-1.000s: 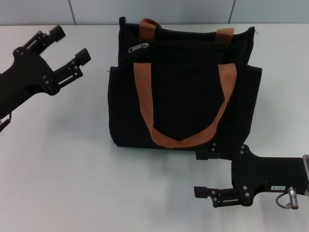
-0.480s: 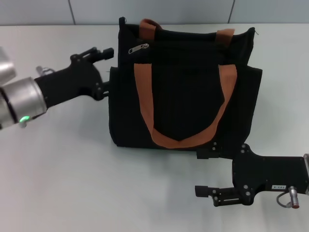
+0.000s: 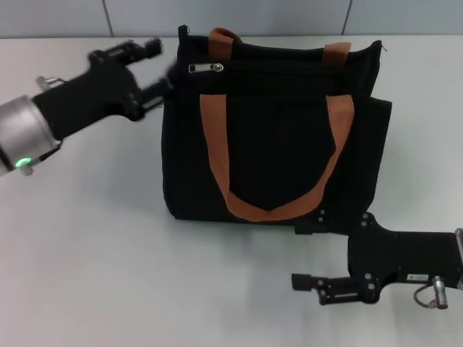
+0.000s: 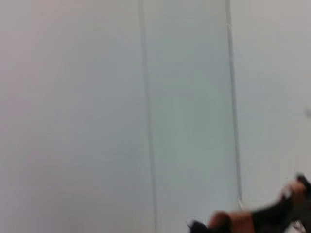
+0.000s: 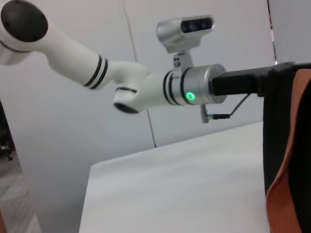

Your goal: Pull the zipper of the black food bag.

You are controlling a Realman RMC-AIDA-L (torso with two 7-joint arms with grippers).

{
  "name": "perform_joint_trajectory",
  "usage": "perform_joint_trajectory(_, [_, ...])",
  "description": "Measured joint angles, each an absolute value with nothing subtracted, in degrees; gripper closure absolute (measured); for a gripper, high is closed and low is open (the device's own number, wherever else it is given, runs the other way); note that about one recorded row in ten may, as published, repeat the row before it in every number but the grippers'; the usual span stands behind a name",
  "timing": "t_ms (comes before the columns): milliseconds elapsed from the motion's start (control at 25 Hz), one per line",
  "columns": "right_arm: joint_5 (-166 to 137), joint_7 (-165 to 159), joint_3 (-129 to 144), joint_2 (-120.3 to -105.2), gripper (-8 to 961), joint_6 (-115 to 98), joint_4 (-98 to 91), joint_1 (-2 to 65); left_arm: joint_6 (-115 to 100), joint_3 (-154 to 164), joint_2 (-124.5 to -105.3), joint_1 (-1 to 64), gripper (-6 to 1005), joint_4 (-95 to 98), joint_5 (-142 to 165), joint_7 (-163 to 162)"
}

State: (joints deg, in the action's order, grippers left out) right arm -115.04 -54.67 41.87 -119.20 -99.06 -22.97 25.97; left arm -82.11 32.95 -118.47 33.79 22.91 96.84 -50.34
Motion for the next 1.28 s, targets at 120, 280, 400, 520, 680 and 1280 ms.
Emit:
perform_joint_trajectory(120, [-112.95, -55.16, 41.71, -119.22, 136, -99.2, -22.8, 26.01, -84.72, 32.93, -118.59, 31.89, 347, 22.1, 92.35, -49.25])
perform_joint_trajectory(280, [-107.62, -60.19, 41.68, -119.08, 136, -100.67, -23.07, 26.0, -87.18, 33.01, -118.57, 30.98, 460, 21.53, 90.92, -48.39])
perform_joint_trajectory(400, [-104.7, -67.91, 41.62, -118.88, 136, -101.7, -24.51, 26.65, -87.18, 33.01, -118.57, 30.98, 516, 21.53, 90.92, -48.39])
perform_joint_trajectory(520, [-102.47, -74.3, 41.24, -118.65, 136, -104.68, -25.97, 27.97, -87.18, 33.01, -118.57, 30.98, 572, 21.53, 90.92, -48.39])
perform_joint_trajectory(680, [-96.24, -84.49, 41.11, -117.85, 136, -106.58, -27.14, 29.82, -94.93, 33.23, -118.7, 30.1, 803, 17.1, 91.02, -45.73])
perform_joint_trajectory(1280, [-94.26, -86.32, 41.19, -115.69, 135, -107.48, -28.71, 28.56, -84.96, 32.85, -117.69, 29.23, 977, 22.24, 95.45, -49.62])
